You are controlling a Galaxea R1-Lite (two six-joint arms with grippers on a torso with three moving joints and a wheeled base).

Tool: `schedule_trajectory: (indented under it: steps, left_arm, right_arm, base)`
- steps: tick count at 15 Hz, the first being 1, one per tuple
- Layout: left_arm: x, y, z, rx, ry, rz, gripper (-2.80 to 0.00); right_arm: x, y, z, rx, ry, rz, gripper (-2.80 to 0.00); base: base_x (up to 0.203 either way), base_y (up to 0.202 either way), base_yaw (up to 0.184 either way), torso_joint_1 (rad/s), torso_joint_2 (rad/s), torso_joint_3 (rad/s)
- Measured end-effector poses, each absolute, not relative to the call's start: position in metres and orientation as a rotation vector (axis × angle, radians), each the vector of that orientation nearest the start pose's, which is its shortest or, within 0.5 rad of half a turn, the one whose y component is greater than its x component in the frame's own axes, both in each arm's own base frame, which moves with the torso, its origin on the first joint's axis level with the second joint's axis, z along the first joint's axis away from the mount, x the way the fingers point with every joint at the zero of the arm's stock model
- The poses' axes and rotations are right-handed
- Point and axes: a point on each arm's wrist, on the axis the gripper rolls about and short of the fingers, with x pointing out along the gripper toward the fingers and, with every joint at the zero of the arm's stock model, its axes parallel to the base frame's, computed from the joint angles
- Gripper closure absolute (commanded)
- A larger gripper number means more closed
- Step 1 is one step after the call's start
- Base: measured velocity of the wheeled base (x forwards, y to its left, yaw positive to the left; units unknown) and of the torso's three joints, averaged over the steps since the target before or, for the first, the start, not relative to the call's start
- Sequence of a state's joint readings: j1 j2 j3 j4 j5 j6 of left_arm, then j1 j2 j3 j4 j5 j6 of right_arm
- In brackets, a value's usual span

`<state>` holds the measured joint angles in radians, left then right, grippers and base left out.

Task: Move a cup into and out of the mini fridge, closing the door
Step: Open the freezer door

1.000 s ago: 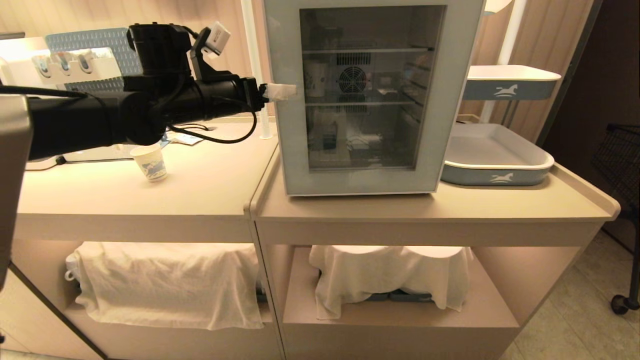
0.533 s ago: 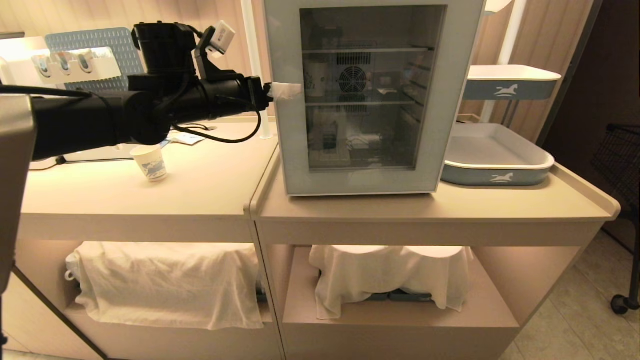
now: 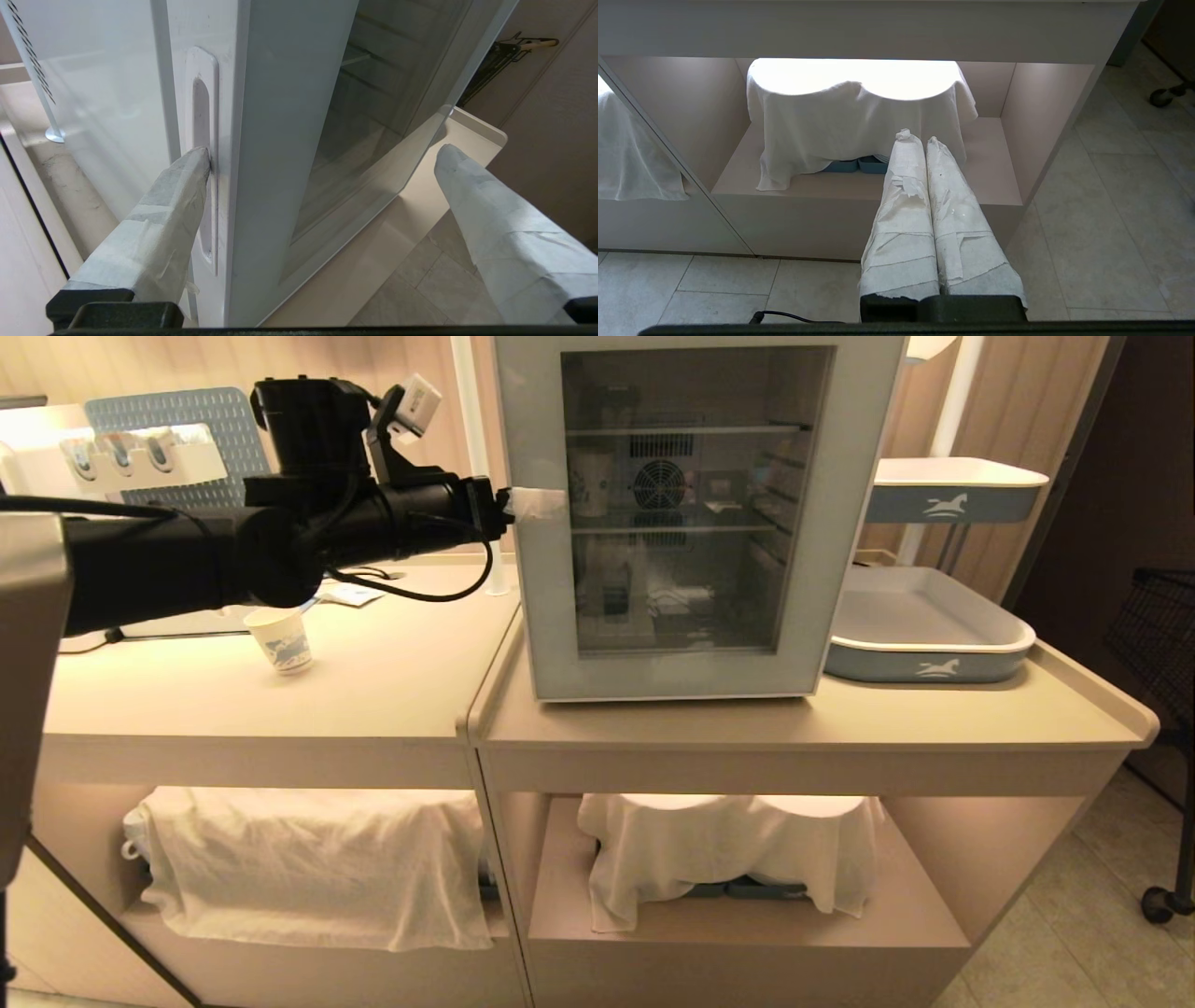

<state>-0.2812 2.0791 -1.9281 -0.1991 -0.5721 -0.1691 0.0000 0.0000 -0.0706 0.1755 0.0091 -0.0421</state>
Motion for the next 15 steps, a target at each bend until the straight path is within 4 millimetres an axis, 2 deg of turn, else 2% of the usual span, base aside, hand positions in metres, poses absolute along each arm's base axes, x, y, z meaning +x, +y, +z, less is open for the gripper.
schedule_trajectory:
  steps: [8, 15]
  left_arm:
    - [0.420, -0.139, 0.302, -0.152, 0.014, -0.834, -2.80]
    - [0.419, -0.148, 0.298, -0.189, 0.039, -0.848, -2.80]
  right_arm:
    - [-0.029, 0.000, 0.077, -0.042, 0.105, 0.011, 0.00]
    - [-0.029, 0.000, 0.077, -0.042, 0.105, 0.011, 0.00]
  base:
    - [0.000, 0.000, 0.000, 0.000, 0.00, 0.000]
    - [0.000, 0.000, 0.000, 0.000, 0.00, 0.000]
